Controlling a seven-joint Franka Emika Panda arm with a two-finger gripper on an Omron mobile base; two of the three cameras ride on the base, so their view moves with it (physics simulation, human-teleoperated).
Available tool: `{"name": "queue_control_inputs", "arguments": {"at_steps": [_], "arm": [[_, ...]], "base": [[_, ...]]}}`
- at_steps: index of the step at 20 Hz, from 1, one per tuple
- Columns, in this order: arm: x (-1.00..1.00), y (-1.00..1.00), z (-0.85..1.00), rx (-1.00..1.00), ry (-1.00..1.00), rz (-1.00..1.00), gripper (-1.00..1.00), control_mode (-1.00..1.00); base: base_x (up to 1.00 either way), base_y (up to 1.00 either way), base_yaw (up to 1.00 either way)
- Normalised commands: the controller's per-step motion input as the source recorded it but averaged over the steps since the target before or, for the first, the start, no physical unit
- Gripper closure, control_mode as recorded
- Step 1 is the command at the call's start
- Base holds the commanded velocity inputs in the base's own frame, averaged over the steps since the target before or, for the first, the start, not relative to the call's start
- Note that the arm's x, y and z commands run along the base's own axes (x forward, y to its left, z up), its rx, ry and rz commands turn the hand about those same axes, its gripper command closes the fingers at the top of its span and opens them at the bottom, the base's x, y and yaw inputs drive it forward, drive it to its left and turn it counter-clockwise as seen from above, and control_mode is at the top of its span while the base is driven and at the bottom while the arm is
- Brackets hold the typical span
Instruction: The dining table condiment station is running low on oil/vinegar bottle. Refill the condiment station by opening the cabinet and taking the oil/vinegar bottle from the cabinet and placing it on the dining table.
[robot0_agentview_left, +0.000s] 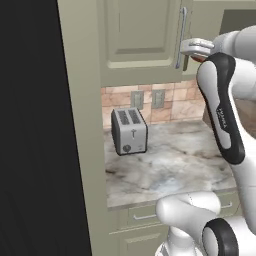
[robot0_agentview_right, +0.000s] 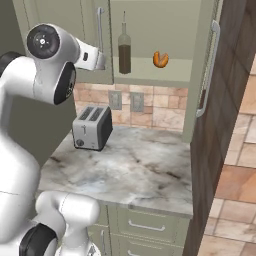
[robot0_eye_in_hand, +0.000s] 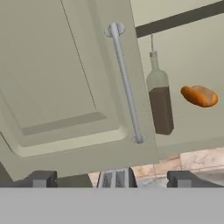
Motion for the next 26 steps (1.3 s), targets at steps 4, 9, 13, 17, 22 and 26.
{"name": "queue_control_inputs", "arguments": {"at_steps": [4,9,13,17,22,26], "arm": [[0.75,0.00,0.00,0.05,0.00,0.00,-1.00,-1.00],[0.66,0.00,0.00,0.02,0.00,0.00,-1.00,-1.00],[0.62,-0.09,0.00,0.04,0.00,0.00,-1.00,-1.00],[0.57,-0.17,0.00,0.05,0.00,0.00,-1.00,-1.00],[0.55,-0.03,0.00,0.01,0.00,0.00,-1.00,-1.00],[0.56,0.00,-0.05,0.00,0.00,0.00,-1.00,-1.00]], "base": [[0.00,0.00,0.00],[0.00,0.00,0.00],[0.00,0.00,0.00],[0.00,0.00,0.00],[0.00,0.00,0.00],[0.00,0.00,0.00]]}}
